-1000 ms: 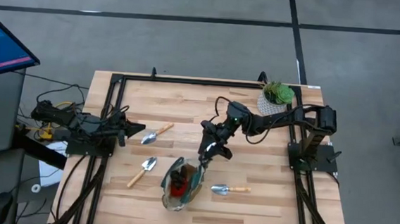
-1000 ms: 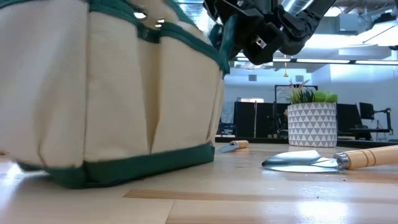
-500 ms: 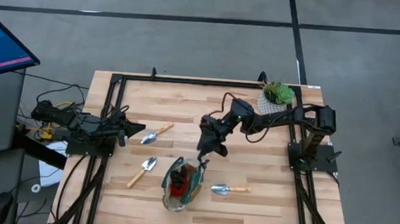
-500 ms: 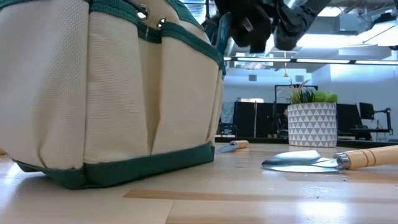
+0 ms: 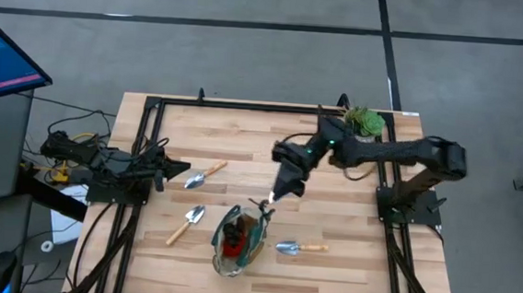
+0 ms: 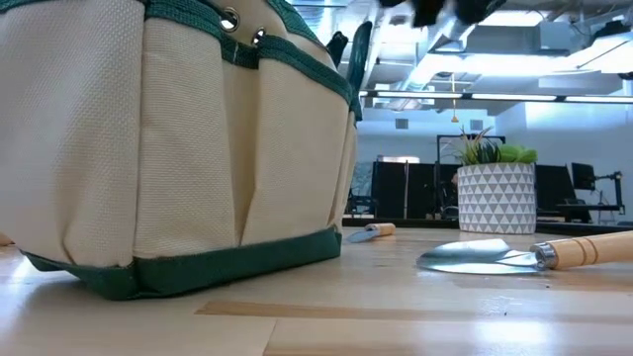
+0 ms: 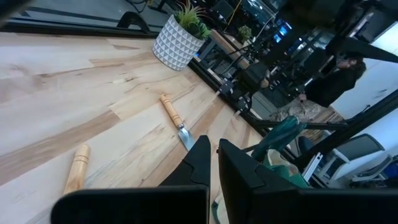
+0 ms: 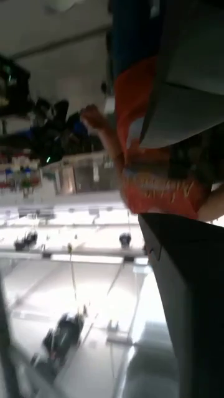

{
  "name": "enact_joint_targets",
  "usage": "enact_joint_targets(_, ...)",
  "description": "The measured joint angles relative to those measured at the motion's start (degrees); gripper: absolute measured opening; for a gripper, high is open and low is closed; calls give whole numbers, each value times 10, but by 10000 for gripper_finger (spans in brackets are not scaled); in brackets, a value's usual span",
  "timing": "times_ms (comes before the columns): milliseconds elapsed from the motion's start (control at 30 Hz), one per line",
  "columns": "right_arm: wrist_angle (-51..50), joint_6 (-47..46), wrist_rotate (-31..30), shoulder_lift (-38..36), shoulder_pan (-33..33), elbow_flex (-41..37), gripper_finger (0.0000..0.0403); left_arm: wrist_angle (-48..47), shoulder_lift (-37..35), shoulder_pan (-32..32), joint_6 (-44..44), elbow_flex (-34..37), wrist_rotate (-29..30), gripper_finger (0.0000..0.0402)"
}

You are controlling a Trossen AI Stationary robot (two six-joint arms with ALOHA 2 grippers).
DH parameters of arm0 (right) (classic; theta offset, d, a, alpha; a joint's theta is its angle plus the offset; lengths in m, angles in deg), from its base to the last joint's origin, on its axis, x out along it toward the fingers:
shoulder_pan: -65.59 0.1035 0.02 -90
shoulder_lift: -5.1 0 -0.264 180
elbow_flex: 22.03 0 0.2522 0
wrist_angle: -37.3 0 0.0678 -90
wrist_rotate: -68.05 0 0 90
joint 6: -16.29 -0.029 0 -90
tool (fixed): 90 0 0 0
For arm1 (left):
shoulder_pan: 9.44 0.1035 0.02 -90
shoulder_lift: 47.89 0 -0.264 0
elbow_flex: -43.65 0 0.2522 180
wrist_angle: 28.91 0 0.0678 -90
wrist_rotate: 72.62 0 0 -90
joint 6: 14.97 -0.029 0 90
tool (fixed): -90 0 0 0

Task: Pick & Place Garden tools in Gardening bag
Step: Put the green shear scissors into the gardening bag

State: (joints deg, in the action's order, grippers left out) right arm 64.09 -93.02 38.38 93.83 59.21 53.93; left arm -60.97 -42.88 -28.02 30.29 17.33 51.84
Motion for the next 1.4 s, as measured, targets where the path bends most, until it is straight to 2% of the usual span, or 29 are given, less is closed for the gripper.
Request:
enact_joint_targets(100, -167, 104, -7, -79, 10, -2, 171, 1, 0, 0, 0, 0, -1, 2)
enact_joint_targets(200, -290, 227, -37, -149, 21, -2, 169, 2, 0, 0, 0, 0, -1, 2)
enact_joint_targets(333, -517, 422, -113, -231, 36, -2, 164, 4, 0, 0, 0, 0, -1, 2)
enact_joint_targets(400, -661, 519, -181, -261, 44, -2, 159, 4, 0, 0, 0, 0, 0, 2)
enact_joint_targets(500, -830, 629, -344, -284, 56, -3, 152, 5, 0, 0, 0, 0, 0, 2)
enact_joint_targets(600, -890, 722, -496, -285, 73, -3, 150, 6, 0, 0, 0, 0, 0, 2)
enact_joint_targets(667, -881, 780, -550, -277, 89, -7, 155, 8, 0, 0, 0, 0, 0, 2)
enact_joint_targets(767, -853, 837, -589, -249, 117, -12, 171, 8, 0, 0, 0, 0, 0, 2)
enact_joint_targets(1067, -740, 862, -604, -117, 183, -12, 242, 17, 0, 0, 0, 0, 0, 2)
enact_joint_targets(1400, -606, 878, -604, -22, 187, -12, 240, 22, 0, 0, 0, 0, 0, 2)
